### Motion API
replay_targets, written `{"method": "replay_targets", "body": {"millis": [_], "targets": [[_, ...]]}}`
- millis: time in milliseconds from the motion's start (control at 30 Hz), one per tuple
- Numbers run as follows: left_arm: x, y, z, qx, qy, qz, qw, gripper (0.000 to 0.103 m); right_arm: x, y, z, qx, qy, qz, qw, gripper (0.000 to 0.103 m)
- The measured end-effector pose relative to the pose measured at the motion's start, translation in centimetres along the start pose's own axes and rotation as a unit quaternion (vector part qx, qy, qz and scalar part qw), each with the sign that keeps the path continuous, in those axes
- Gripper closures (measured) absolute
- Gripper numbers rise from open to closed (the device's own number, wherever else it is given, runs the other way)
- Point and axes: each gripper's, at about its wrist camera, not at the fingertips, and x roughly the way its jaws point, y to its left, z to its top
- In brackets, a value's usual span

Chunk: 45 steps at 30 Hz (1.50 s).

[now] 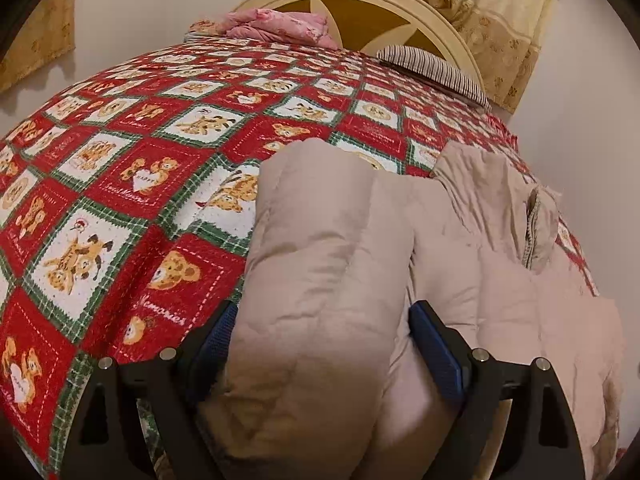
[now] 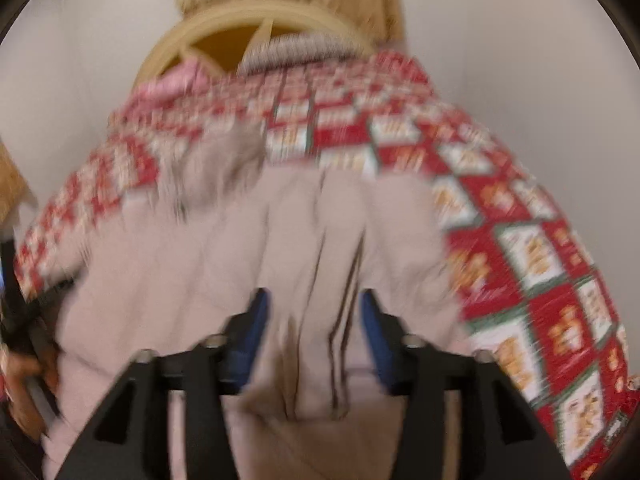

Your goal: Fold large clothes

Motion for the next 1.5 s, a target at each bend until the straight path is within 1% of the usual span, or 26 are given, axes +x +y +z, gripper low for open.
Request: {"method": "replay_targets", "body": {"millis": [33, 67, 100, 167, 200, 300, 333, 433, 500, 567, 633, 667, 733, 767, 800, 833, 867, 967, 1033, 1100, 1167, 1200, 1233, 1300, 1400, 1500], "targets": [[-0.3, 0.1, 0.0, -0.005, -0.006, 0.001, 1.0000, 0.015, -1.0, 0.0, 1.2, 0.011, -0.018, -0.001, 1.000, 0.030], [-0.6, 0.1, 0.1, -0.008, -0.012, 0.001, 0.9999, 0.015, -1.4, 0.4, 2.5, 0.018, -0.027, 0.001, 0.999, 0.026], [-0.9, 0.1, 0.2, -0.012, -0.020, 0.001, 0.9997, 0.015, -1.1, 1.1, 4.0, 0.019, -0.025, 0.013, 0.999, 0.025], [-1.5, 0.5, 0.4, -0.023, -0.036, -0.003, 0.9991, 0.015, 0.4, 2.8, 6.2, 0.021, -0.011, 0.039, 0.999, 0.025], [-1.7, 0.7, 0.6, -0.027, -0.040, -0.005, 0.9988, 0.015, 1.9, 4.0, 7.5, 0.022, 0.003, 0.050, 0.998, 0.025], [-2.0, 1.3, 0.8, -0.041, -0.049, -0.014, 0.9978, 0.015, 6.3, 6.9, 10.2, 0.021, 0.036, 0.057, 0.997, 0.025], [-2.1, 1.3, 0.9, -0.043, -0.051, -0.016, 0.9976, 0.015, 8.4, 8.2, 11.5, 0.024, 0.049, 0.046, 0.997, 0.025], [-2.5, 1.0, 1.0, -0.034, -0.068, -0.013, 0.9970, 0.016, 12.1, 10.4, 13.2, 0.019, 0.069, 0.025, 0.997, 0.024], [-2.7, 0.6, 0.9, -0.019, -0.076, -0.010, 0.9969, 0.016, 15.3, 11.9, 14.2, 0.004, 0.087, 0.003, 0.996, 0.017], [-2.5, 0.2, 0.9, -0.008, -0.076, -0.012, 0.9970, 0.016, 17.4, 12.5, 14.6, 0.002, 0.102, -0.029, 0.994, 0.016], [-2.1, 0.0, 0.9, -0.003, -0.067, -0.012, 0.9977, 0.016, 19.8, 12.3, 14.9, 0.016, 0.117, -0.060, 0.991, 0.016], [-1.9, 0.1, 1.0, -0.004, -0.064, -0.013, 0.9979, 0.016, 20.7, 12.0, 14.9, 0.024, 0.128, -0.072, 0.989, 0.017], [-1.6, 0.4, 1.0, -0.010, -0.057, -0.017, 0.9982, 0.016, 21.6, 11.5, 14.6, 0.034, 0.151, -0.078, 0.985, 0.022], [-1.5, 0.6, 1.1, -0.014, -0.054, -0.019, 0.9982, 0.016, 21.7, 11.3, 14.4, 0.034, 0.159, -0.072, 0.984, 0.040], [-1.4, 0.7, 1.1, -0.018, -0.053, -0.020, 0.9982, 0.016, 21.6, 11.1, 14.1, 0.029, 0.168, -0.065, 0.983, 0.069], [-1.4, 0.7, 1.0, -0.019, -0.053, -0.020, 0.9982, 0.016, 21.2, 11.0, 13.8, 0.018, 0.176, -0.063, 0.982, 0.082], [-1.4, 0.7, 1.0, -0.021, -0.054, -0.020, 0.9981, 0.016, 20.6, 10.8, 13.5, 0.011, 0.175, -0.060, 0.983, 0.088], [-1.8, 0.7, 0.9, -0.020, -0.066, -0.022, 0.9974, 0.016, 17.4, 9.1, 12.8, 0.018, 0.153, -0.044, 0.987, 0.091], [-2.0, 0.6, 0.9, -0.018, -0.070, -0.025, 0.9970, 0.016, 15.4, 6.9, 11.5, 0.043, 0.144, -0.035, 0.988, 0.092], [-2.1, 0.6, 0.9, -0.017, -0.073, -0.028, 0.9968, 0.016, 14.6, 5.0, 9.9, 0.064, 0.143, -0.033, 0.987, 0.092], [-2.3, 0.6, 0.9, -0.015, -0.078, -0.034, 0.9963, 0.016, 14.9, 2.8, 7.1, 0.089, 0.147, -0.029, 0.985, 0.091], [-2.4, 0.5, 0.9, -0.014, -0.082, -0.038, 0.9958, 0.016, 15.5, 1.7, 5.5, 0.110, 0.144, -0.013, 0.983, 0.091], [-2.6, 0.5, 0.8, -0.013, -0.086, -0.041, 0.9953, 0.016, 15.7, 0.9, 3.9, 0.123, 0.115, 0.012, 0.986, 0.091], [-3.0, 0.4, 0.8, -0.009, -0.098, -0.047, 0.9941, 0.016, 14.8, 0.8, 2.2, 0.108, 0.038, 0.030, 0.993, 0.091], [-4.3, -0.3, 1.1, 0.007, -0.117, -0.060, 0.9914, 0.016, 14.5, 1.2, 2.1, 0.108, 0.030, 0.025, 0.993, 0.090], [-6.5, -1.7, 2.8, 0.015, -0.129, -0.076, 0.9887, 0.016, 14.6, 1.4, 2.3, 0.112, 0.029, 0.030, 0.993, 0.090]]}}
